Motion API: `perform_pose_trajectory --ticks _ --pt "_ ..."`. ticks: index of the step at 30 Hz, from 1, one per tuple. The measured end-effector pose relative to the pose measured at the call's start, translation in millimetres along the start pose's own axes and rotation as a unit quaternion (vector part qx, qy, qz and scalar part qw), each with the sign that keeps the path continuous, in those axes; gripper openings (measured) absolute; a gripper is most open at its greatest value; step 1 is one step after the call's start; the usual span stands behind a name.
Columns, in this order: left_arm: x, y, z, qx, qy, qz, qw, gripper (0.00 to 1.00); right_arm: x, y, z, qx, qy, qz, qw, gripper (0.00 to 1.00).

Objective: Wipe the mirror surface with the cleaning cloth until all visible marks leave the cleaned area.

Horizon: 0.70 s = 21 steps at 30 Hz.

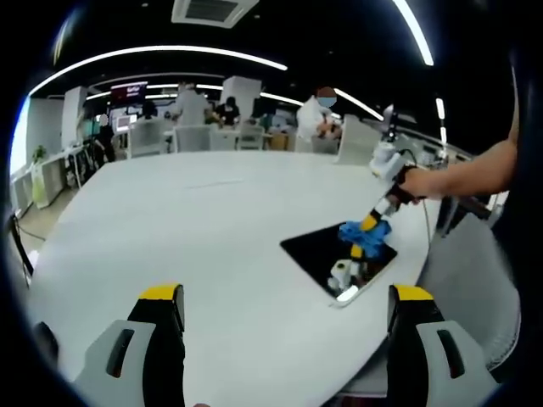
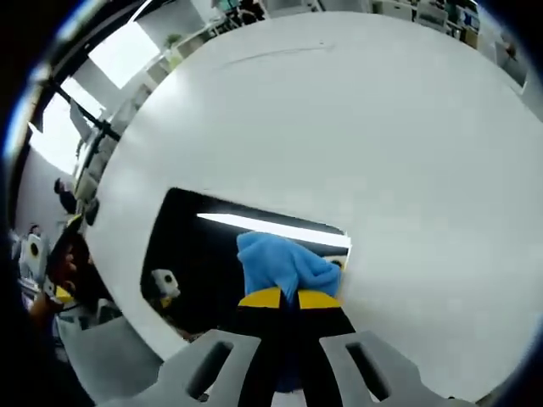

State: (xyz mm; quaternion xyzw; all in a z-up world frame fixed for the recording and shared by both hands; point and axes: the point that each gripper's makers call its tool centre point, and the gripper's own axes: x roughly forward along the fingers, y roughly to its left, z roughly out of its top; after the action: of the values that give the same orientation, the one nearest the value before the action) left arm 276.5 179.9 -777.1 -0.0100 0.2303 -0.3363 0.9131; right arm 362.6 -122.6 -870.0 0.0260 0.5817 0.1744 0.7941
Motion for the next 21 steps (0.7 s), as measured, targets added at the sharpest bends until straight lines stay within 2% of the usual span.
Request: perform_pose_trajectory --ticks 9,13,17,20,21 --pt "-7.4 4.7 -1.8 -0.003 0.0 0.009 1.0 1.0 9.7 -14.7 33.1 0.005 0.001 -0.009 0.9999 0.0" --pt "-8.0 6.0 -2.8 -0.004 0.0 0.01 0.9999 1.0 11.9 -15.8 34.6 0.016 0.007 -0.008 0.9998 0.0" --pt "-1.9 2.1 0.6 -0.003 -0.002 0.004 1.0 1.0 10.7 -14.7 32.5 -0.002 -0.003 -0.005 1.0 0.0" --pt "0.3 1.7 4.8 -0.001 -0.006 0.002 1.0 1.0 -0.7 -20.8 35.4 -0.017 -0.018 -0.017 0.9995 0.0" --pt "0.6 2.7 5.9 -0.001 -0.008 0.003 1.0 1.0 -11.3 -31.8 36.1 -0.004 -0.026 -0.026 0.9993 0.0"
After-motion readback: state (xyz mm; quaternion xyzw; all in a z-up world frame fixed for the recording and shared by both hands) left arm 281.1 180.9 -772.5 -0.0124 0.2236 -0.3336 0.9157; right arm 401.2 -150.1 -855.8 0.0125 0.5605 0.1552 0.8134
